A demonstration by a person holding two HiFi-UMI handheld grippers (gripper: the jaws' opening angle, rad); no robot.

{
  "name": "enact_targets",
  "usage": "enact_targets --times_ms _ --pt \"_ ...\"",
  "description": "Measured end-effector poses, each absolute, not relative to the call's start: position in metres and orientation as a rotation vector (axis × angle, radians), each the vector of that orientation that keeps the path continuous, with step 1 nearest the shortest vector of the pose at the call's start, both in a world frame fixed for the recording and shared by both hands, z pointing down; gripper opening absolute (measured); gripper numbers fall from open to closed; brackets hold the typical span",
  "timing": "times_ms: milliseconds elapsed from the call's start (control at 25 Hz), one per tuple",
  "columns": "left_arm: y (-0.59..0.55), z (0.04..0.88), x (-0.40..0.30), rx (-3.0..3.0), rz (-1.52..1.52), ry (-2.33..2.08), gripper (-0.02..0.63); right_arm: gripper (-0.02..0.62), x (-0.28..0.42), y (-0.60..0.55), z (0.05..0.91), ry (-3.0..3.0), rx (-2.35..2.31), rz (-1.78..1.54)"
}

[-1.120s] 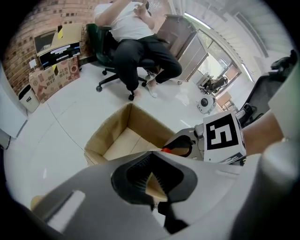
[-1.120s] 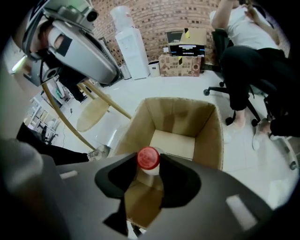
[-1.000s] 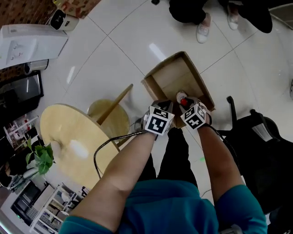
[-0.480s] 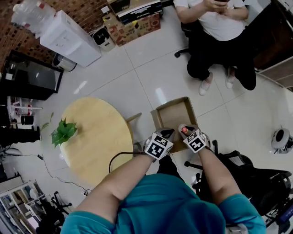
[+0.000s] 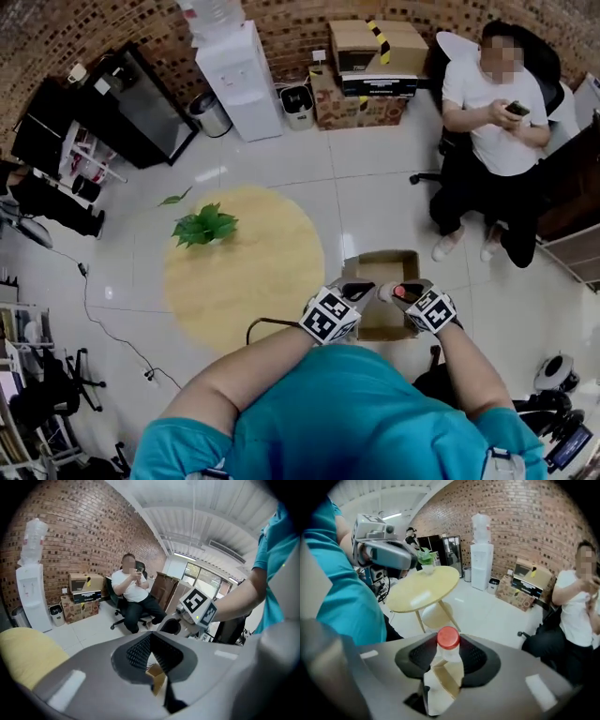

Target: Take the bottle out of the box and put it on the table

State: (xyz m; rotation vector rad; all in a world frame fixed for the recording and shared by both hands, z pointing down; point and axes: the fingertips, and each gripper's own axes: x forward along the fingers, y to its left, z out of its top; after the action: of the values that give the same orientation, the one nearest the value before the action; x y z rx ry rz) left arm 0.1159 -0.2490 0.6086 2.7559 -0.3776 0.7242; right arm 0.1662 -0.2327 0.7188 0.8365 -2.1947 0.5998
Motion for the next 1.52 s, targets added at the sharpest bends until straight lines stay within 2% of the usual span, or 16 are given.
enact_targets --times_ms 200,400,680,920,1120,1520 --pt "-0.233 0.531 0.033 2.834 0.585 -0.458 0.000 0.146 0.113 -0.228 0.603 -2.263 0.754 0.454" --pt "-0.221 0.458 -0.081 2.867 0.432 -0.599 0.000 0.144 0.025 -0.222 0.501 -2.312 0.688 0.365" --pt "-0.201 0.404 -0.240 2.864 0.286 -0.777 0.000 0.144 -0.124 -0.224 0.422 -2.353 0.566 0.229" --pt "-0.188 0.403 -0.344 2.802 0.243 -0.886 0.000 0.144 -0.243 -0.231 0.422 -2.356 0.456 0.163" --pt "-0.187 0.408 -0.404 2.760 0.218 -0.955 0.000 0.143 -0.316 -0.237 0.450 -2.326 0.368 0.150" --pt "-0.186 0.408 -0.470 2.724 0.183 -1.008 0.000 0.143 -0.376 -0.245 0.510 -2.230 0.333 0.179"
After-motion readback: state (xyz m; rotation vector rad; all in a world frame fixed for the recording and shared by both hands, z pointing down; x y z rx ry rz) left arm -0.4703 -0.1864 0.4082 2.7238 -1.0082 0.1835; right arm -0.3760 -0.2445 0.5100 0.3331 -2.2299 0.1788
